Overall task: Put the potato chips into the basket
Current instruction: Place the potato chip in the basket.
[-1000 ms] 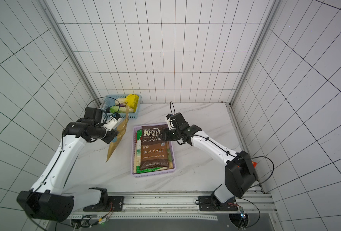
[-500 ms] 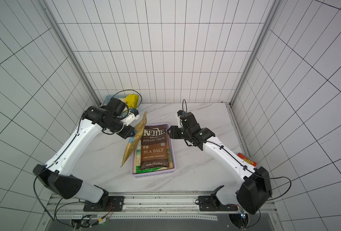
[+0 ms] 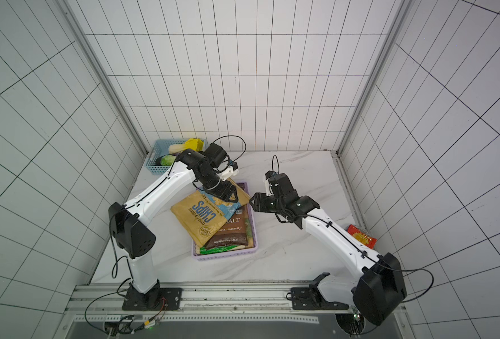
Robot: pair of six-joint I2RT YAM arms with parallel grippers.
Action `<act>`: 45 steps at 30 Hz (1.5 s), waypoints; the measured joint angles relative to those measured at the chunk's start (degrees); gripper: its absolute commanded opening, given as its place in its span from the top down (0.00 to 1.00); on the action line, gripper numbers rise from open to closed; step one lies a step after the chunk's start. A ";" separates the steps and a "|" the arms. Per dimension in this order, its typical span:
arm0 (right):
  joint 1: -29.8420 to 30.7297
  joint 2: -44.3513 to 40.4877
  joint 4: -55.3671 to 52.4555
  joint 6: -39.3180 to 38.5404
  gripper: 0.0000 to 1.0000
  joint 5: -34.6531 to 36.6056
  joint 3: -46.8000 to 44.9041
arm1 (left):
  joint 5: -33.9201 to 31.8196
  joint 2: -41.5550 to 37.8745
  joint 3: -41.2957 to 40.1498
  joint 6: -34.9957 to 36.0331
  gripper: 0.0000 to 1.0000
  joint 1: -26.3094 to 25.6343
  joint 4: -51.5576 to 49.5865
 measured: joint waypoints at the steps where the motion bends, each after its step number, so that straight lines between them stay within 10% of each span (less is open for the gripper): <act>1: 0.02 0.00 0.85 0.70 0.42 -0.85 -0.66 | 0.28 -0.09 0.83 -0.15 0.03 0.55 -0.07; 17: 6.19 16.98 11.06 9.64 0.42 -6.23 -0.81 | -4.20 -12.11 -19.52 11.93 0.19 31.47 2.43; 23: 6.45 19.96 12.83 11.37 0.43 -7.13 0.70 | -5.42 -12.13 -28.11 16.96 0.28 32.46 3.56; 31: 6.47 20.57 14.12 12.13 0.42 -7.13 1.55 | -4.13 -12.13 -28.87 19.82 0.63 32.41 5.07; 39: 8.02 18.47 12.50 12.48 0.43 -3.69 1.55 | -3.02 -12.02 -30.51 20.09 0.64 32.48 6.45; 45: 8.72 14.56 12.00 12.87 0.44 -2.58 1.55 | -1.46 -11.76 -31.54 20.48 0.85 32.48 6.60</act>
